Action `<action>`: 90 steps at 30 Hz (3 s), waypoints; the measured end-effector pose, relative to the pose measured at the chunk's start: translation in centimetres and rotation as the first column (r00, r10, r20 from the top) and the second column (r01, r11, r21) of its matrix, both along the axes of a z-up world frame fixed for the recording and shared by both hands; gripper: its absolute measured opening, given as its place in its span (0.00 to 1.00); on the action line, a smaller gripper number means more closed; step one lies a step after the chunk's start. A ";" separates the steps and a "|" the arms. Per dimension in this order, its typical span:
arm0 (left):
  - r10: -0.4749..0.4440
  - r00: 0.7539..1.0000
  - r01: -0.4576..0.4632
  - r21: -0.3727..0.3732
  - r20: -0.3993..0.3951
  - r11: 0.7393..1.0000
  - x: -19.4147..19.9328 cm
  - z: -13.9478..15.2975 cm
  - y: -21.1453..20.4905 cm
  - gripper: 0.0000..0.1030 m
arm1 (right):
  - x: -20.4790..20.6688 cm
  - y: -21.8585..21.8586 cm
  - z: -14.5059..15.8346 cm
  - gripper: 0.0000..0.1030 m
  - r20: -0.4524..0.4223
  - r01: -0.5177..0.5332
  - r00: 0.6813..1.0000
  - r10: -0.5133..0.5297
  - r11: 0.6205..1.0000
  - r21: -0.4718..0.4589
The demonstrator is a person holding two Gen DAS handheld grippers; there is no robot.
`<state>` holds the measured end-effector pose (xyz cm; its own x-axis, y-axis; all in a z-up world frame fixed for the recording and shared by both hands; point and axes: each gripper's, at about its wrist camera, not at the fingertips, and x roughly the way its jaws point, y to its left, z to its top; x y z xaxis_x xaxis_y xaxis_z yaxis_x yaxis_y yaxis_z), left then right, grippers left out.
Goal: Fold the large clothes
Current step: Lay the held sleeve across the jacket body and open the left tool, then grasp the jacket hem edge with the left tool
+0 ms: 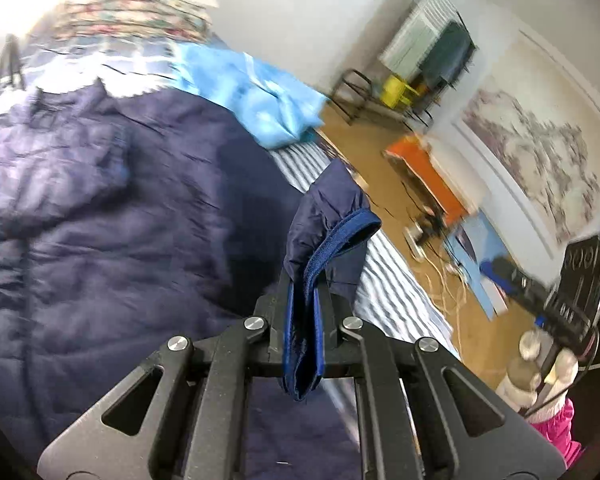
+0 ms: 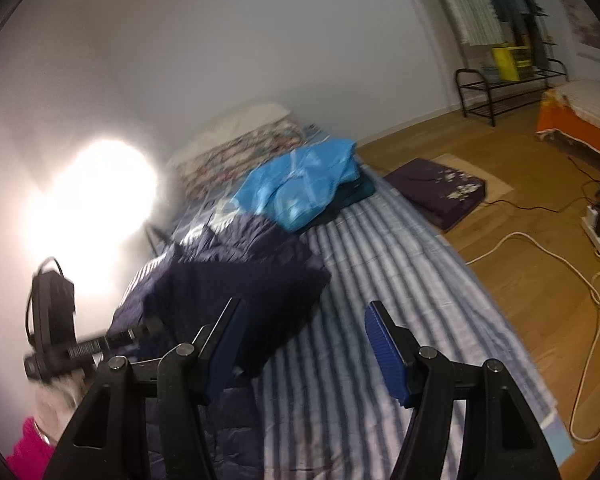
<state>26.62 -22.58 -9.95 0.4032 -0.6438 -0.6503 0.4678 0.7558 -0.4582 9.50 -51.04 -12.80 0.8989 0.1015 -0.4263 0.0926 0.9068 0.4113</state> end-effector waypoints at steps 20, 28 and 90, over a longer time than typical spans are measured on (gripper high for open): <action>0.412 0.911 -0.410 0.083 -0.008 0.909 13.5 -5.5 21.2 0.06 | 12.3 13.4 -5.6 0.38 -0.311 -0.308 0.910 0.275 0.949 -0.061; 0.532 0.847 -0.527 0.119 -0.009 0.841 17.6 -8.1 28.2 0.06 | 14.9 15.7 -7.5 0.38 -0.404 -0.367 0.867 0.292 0.922 -0.121; 0.573 0.809 -0.509 0.327 -0.136 0.796 -16.1 -10.6 42.6 0.46 | 1.9 15.3 -10.1 0.65 -0.346 -0.376 0.890 0.298 0.907 -0.187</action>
